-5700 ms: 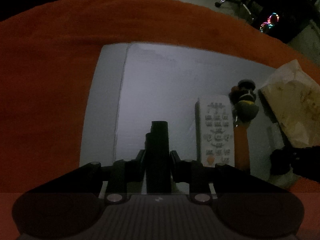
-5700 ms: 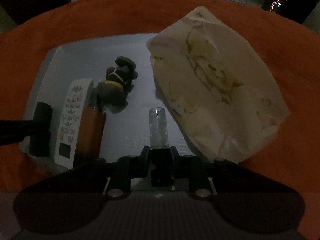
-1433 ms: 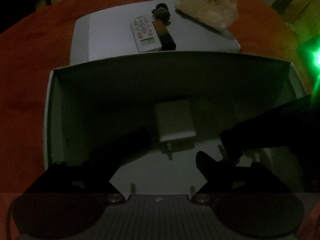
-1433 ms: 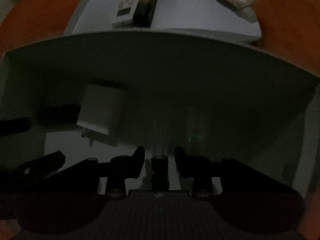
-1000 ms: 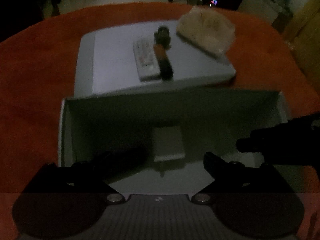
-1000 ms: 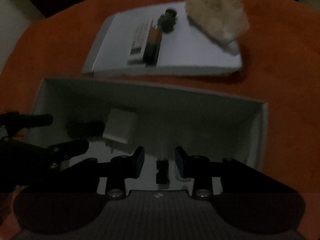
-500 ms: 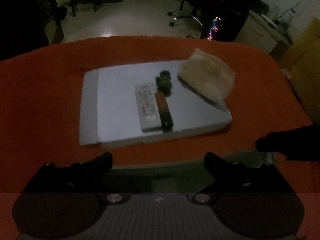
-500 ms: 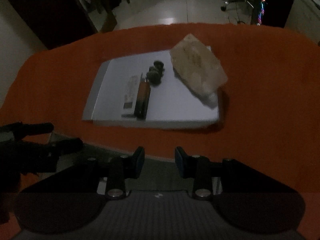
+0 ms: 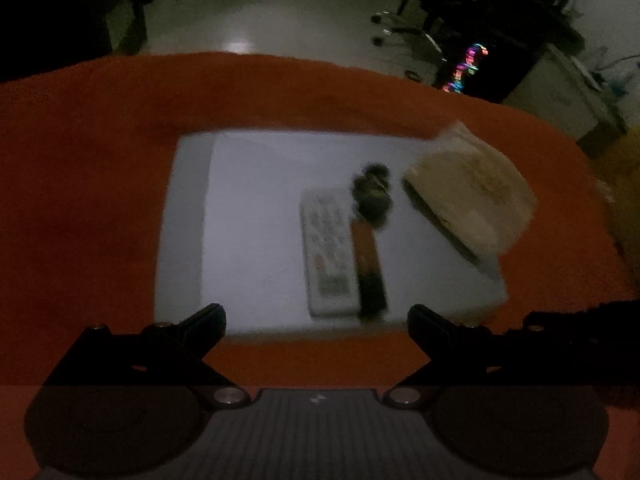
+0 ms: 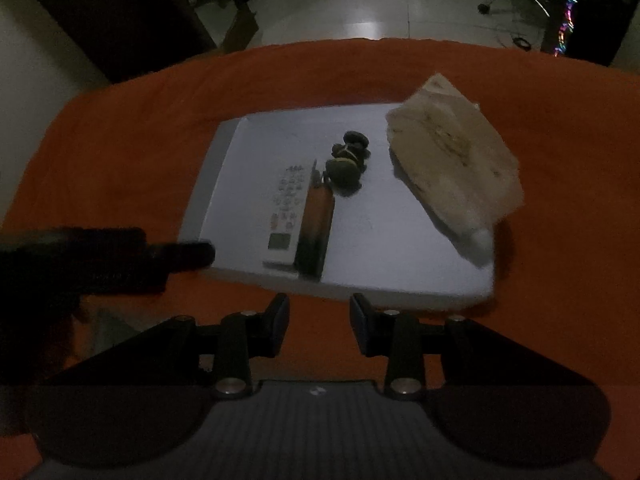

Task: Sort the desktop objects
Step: 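Raise both open tools out of the box back toward the tray, then grasp the white remote control with the left tool while the right tool grasps the amber bottle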

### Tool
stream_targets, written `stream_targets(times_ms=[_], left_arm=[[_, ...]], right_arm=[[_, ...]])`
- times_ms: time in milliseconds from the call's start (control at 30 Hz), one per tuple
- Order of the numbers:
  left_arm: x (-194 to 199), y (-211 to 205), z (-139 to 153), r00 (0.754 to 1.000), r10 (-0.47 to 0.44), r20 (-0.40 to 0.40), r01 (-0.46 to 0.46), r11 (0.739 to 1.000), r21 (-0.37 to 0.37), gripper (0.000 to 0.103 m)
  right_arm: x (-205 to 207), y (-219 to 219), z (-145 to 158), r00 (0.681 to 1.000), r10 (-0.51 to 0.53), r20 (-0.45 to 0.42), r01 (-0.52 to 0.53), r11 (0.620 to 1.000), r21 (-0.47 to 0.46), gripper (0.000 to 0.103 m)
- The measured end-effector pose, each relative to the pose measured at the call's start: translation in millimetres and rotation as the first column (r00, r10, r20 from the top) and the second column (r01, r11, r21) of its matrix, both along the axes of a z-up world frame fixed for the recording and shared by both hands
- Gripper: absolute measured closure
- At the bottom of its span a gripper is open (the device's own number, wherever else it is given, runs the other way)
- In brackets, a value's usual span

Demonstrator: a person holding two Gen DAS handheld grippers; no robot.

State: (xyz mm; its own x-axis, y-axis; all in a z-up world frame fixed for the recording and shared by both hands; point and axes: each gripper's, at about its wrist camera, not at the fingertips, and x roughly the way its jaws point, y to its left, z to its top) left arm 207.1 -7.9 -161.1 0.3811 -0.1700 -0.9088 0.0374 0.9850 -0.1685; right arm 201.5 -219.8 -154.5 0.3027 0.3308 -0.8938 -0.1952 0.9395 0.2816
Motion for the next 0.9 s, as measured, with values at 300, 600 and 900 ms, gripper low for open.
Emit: stream_targets(times_ms=[300,600,900], left_arm=[[45.2,11.5,-36.7,0.997,0.048,-0.054,-0.05,0.998,-0.025,0.006],[61.4,4.8,-54.7,0.999,0.019,-0.043,-0.02,0.999,-0.025,0.007],[73.7,-12.8,-71.5,0.998,-0.021,-0.053,0.022,1.0,0.023,0.008]], right_arm=[[47.4,17.1,-41.2,0.998,0.002,-0.062,-0.002,1.0,0.006,0.066],[73.3,39.4,-85.8,0.992,0.021,-0.125,-0.024,1.0,-0.021,0.066],[80.4,54.0,-107.2,0.991,0.029,-0.132,-0.037,0.998,-0.06,0.066]])
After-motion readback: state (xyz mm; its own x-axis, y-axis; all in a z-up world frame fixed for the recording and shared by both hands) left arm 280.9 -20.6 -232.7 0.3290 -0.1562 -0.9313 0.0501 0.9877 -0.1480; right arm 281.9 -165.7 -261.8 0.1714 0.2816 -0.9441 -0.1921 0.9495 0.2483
